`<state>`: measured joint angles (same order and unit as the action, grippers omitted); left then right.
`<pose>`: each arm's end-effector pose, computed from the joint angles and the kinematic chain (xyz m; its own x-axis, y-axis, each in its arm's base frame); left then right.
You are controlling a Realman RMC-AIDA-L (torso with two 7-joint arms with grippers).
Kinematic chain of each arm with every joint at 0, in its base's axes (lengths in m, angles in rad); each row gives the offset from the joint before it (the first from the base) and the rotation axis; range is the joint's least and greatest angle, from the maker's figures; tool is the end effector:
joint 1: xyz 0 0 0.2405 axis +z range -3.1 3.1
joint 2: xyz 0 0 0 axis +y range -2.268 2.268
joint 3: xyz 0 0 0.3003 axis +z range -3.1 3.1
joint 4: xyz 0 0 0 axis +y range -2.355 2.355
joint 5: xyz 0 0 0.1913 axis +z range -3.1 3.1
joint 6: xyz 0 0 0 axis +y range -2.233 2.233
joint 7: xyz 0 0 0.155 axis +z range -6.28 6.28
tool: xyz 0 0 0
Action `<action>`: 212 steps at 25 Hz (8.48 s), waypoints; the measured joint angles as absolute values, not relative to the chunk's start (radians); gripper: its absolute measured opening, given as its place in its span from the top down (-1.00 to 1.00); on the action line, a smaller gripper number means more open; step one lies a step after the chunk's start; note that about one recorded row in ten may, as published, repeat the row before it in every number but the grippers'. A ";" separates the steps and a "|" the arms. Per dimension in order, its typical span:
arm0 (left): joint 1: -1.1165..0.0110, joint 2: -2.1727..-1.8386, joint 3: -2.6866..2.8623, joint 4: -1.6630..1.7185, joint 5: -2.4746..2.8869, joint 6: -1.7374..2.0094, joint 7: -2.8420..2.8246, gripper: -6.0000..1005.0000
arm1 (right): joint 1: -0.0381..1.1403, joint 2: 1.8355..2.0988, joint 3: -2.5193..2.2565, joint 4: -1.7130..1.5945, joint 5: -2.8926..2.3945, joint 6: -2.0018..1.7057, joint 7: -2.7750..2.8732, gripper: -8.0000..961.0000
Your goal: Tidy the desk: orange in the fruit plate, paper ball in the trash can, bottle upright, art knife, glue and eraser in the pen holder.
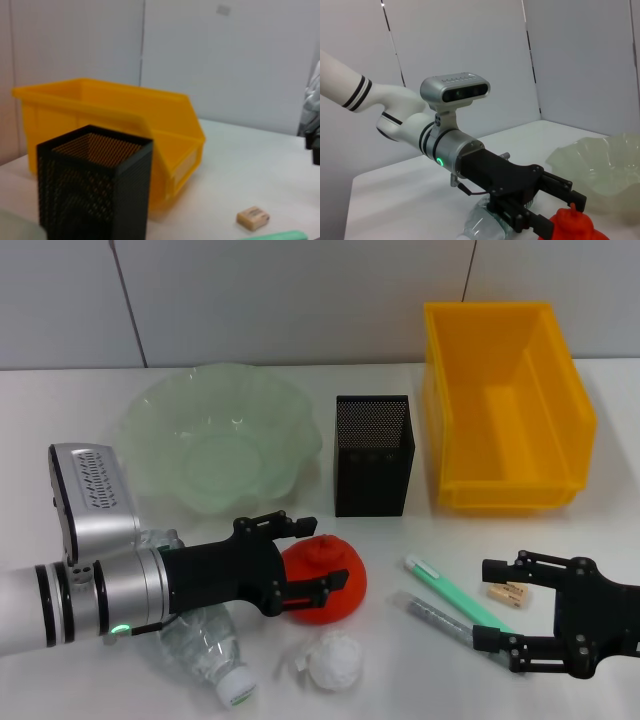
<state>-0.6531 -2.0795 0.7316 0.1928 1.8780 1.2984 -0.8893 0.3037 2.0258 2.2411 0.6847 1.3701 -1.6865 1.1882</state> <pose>-0.2718 0.3415 -0.1042 0.8524 0.1902 0.4870 0.3333 -0.9154 -0.2259 0.3138 0.2671 -0.0173 0.8046 -0.2319 -0.5466 -0.3551 -0.9258 -0.1299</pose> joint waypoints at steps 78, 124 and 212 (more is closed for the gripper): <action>-0.399 -2.068 0.837 0.487 1.575 1.373 -0.952 -0.46 | 0.468 2.053 2.198 1.143 1.109 -1.842 1.606 -0.65; -0.363 -2.066 0.924 0.543 1.585 1.486 -0.973 -0.62 | 0.715 2.082 1.352 1.266 0.817 -1.435 2.345 -0.65; -0.354 -2.066 0.937 0.532 1.584 1.505 -0.967 -0.62 | 0.557 2.079 2.016 1.367 0.705 -1.096 2.335 -0.54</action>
